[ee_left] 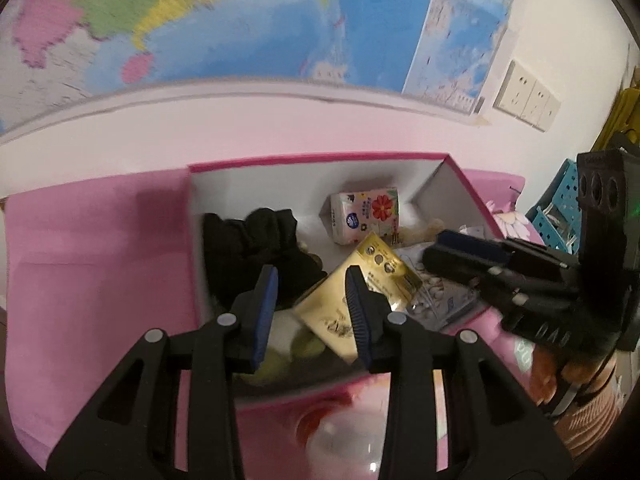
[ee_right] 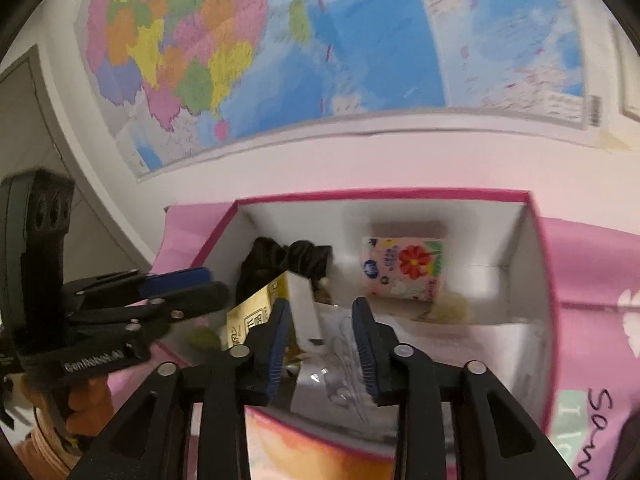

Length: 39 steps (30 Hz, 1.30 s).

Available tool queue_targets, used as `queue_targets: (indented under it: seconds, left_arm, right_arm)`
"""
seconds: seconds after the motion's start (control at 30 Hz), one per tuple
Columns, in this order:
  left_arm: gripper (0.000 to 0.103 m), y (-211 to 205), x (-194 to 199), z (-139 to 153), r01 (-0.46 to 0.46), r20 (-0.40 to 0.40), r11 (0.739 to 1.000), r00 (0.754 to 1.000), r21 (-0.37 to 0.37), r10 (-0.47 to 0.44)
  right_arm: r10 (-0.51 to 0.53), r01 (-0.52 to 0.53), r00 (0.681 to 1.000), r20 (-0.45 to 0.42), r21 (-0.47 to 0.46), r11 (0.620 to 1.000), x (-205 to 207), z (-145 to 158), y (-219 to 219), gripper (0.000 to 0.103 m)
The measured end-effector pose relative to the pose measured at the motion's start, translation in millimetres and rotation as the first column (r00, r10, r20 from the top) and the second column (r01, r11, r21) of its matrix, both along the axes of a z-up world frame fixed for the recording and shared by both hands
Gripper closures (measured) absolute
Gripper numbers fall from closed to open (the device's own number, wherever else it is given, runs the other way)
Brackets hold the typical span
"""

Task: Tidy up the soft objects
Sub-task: 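Carry the gold tissue pack into the pink box and release it, then move the right gripper down to the white barcode-printed packet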

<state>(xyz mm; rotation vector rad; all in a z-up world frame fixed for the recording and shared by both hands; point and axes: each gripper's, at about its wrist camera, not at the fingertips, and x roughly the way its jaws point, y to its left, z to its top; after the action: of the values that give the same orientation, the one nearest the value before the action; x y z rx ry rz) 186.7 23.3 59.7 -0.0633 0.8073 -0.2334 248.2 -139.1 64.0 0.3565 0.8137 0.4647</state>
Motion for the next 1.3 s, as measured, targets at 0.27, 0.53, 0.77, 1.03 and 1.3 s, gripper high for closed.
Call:
queue_targets:
  seconds: [0.27, 0.53, 0.77, 1.03, 1.3]
  left_arm:
    - [0.057, 16.2, -90.0, 23.4, 0.074, 0.149, 0.997, 0.987, -0.031, -0.068]
    - [0.055, -2.9, -158.1, -23.1, 0.211, 0.041, 0.977, 0.977, -0.039, -0.21]
    - [0.055, -19.6, -177.6, -81.5, 0.261, -0.144, 0.957, 0.95, -0.13, -0.279]
    - [0.055, -38.5, -197.6, -107.8, 0.311, -0.234, 0.934, 0.909, -0.174, -0.346]
    - [0.053, -48.2, -202.4, -113.4, 0.331, -0.253, 0.925, 0.893, -0.189, -0.371]
  right_arm:
    - [0.073, -0.075, 0.996, 0.05, 0.041, 0.996, -66.0, 20.6, -27.7, 0.061]
    - [0.179, -0.177, 0.981, -0.069, 0.036, 0.983, -149.6, -14.7, -35.1, 0.051]
    - [0.136, -0.122, 0.959, -0.249, 0.072, 0.99, -200.8, -62.6, -47.6, 0.049]
    - [0.137, -0.121, 0.95, -0.282, 0.07, 0.99, -227.1, -76.8, -31.9, 0.047]
    - [0.163, -0.143, 0.967, -0.195, 0.111, 0.983, -226.3, -68.6, -16.8, 0.053]
